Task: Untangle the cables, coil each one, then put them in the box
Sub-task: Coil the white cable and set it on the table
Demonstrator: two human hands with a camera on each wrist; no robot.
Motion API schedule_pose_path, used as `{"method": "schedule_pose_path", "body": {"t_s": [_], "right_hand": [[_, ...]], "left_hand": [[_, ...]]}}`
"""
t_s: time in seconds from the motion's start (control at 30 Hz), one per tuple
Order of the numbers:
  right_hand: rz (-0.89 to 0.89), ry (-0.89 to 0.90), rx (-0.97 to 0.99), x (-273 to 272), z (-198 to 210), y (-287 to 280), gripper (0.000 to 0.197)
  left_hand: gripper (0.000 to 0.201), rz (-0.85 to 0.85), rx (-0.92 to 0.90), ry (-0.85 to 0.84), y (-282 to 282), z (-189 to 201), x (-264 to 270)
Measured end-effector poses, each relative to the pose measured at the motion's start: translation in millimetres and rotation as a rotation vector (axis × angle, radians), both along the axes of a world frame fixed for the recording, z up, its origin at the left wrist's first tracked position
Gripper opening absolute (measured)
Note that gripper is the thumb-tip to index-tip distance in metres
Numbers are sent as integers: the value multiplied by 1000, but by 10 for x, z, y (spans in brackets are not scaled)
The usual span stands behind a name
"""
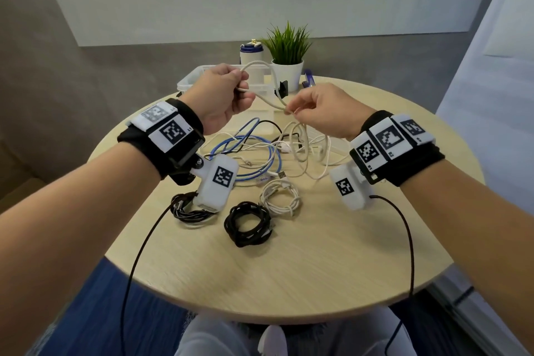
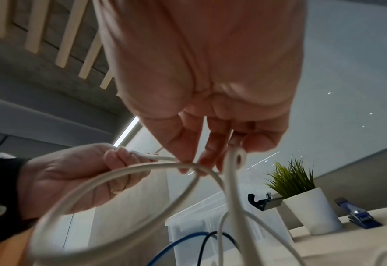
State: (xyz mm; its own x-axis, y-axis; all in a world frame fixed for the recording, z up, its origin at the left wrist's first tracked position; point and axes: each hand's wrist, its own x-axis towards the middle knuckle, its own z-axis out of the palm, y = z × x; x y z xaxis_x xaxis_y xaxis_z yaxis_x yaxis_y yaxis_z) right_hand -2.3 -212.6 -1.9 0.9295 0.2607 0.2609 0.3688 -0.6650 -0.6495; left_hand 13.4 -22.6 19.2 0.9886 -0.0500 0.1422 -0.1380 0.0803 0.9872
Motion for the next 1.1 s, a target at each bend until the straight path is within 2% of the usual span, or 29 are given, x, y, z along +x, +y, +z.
{"method": "schedule_pose_path", "body": {"t_s": [0.1,0.2,0.3,0.37,0.4,0.47,0.53,0.6,0.67,0.73,0.8,0.87,0.93,1.03,1.1], "right_hand": [[18,60,-34,-37,12,-3,35],[72,116,50,-51,4,-11,37],[107,133,160,-23,-22,-41,25],[76,96,220,24,-30,-67,18],[55,76,239,49,-30,-73,17],[31,51,256,82,-25,-70,17],[39,37,266,85,-19,-42,16],[43,16,305,79,-15,-5,16],[39,-2,393,67,-1,13,15],[49,-14,472,54,22,11,15],[66,-20,495,45,28,-3,15],[85,-24,489,33,16,-15,17],[96,-23,474,18,3,-16,18],[83,-27,450,-12,-14,12,17],[39,-36,475,-2,-14,23,17]], "left_hand": [[25,30,-31,3,14,-2,14],[24,71,-75,22,39,-15,39],[16,143,-101,36,81,-40,70],[19,158,-42,63,125,-77,99],[19,150,36,77,142,-102,111],[21,125,335,65,150,-142,92],[28,77,607,-62,107,-157,23],[34,-24,767,-229,44,-157,-56],[35,-155,876,-322,-5,-177,-117],[36,-292,817,-376,-53,-232,-150],[26,-353,597,-399,-115,-274,-184],[18,-282,429,-393,-157,-263,-206],[25,-208,317,-317,-163,-223,-198],[38,-222,220,-188,-141,-171,-179],[35,-242,200,-144,-149,-172,-177]]}}
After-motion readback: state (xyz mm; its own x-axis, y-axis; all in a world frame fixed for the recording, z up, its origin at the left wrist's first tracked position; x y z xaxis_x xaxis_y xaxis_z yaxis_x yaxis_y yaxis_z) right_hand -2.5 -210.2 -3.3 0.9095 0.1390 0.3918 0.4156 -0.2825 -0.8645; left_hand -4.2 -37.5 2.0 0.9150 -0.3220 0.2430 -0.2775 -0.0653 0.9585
